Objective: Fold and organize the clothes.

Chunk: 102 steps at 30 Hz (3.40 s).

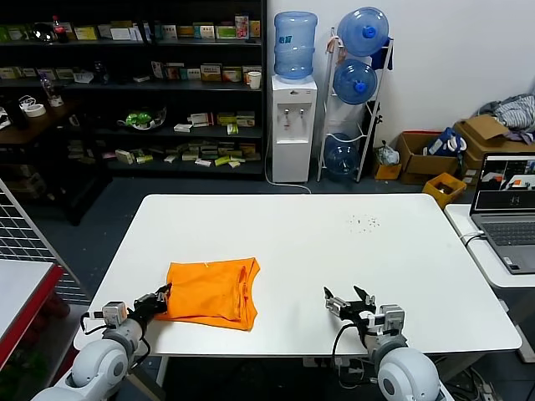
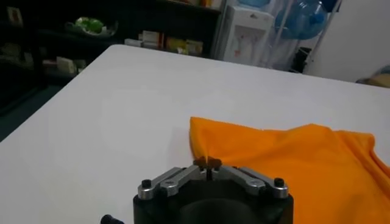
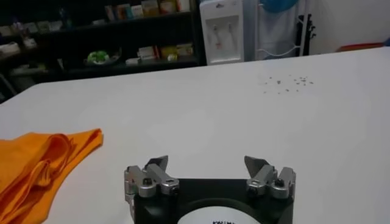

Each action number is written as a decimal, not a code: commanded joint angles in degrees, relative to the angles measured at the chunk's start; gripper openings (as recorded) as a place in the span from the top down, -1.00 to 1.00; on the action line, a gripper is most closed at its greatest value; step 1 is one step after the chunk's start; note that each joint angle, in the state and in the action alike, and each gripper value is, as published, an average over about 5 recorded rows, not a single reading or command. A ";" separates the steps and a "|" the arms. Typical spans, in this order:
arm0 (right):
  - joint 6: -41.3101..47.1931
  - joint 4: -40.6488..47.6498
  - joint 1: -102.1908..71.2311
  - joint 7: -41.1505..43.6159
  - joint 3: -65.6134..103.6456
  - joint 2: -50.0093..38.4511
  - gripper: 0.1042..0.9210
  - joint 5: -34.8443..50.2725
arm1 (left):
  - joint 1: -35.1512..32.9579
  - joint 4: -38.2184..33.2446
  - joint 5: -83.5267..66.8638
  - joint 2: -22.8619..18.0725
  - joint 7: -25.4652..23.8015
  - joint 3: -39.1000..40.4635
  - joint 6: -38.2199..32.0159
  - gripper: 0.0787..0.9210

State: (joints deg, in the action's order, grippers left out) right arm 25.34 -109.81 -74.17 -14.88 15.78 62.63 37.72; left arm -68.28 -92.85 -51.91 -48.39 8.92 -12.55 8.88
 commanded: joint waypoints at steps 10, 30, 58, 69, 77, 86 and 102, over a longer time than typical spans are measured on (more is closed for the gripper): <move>-0.69 0.45 0.53 0.46 0.14 -0.15 -0.76 0.04 | -4.15 -22.82 3.84 6.82 13.86 -6.31 9.13 0.96; -1.63 0.39 0.54 1.15 0.81 -0.84 -0.76 0.50 | -5.08 -6.60 3.51 22.76 10.47 -14.88 5.35 0.96; -0.26 -3.78 -5.69 -0.20 4.60 3.68 -0.76 -3.23 | 30.06 -12.90 -25.63 -27.87 43.13 30.91 13.31 0.96; -0.39 -3.88 -5.88 -0.13 5.04 3.67 -0.76 -3.10 | 30.50 -1.06 -18.20 -34.70 40.84 32.37 13.02 0.96; -0.41 -3.68 -5.32 -0.06 4.55 3.67 -0.76 -3.03 | 29.94 1.84 -14.80 -35.65 39.14 31.89 12.66 0.96; -1.52 -7.41 -8.14 1.83 6.67 0.68 -0.76 -3.17 | 29.05 2.82 -13.12 -37.44 37.68 30.77 12.43 0.92; -19.83 -8.20 -20.10 19.45 21.04 -2.49 -0.76 -12.70 | -0.32 -19.26 13.27 -16.96 5.93 5.91 -0.05 -0.12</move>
State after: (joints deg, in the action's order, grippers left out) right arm 18.15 -119.93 -89.28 -6.76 29.02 59.90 31.32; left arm -46.02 -99.38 -61.63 -80.75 41.61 12.55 20.13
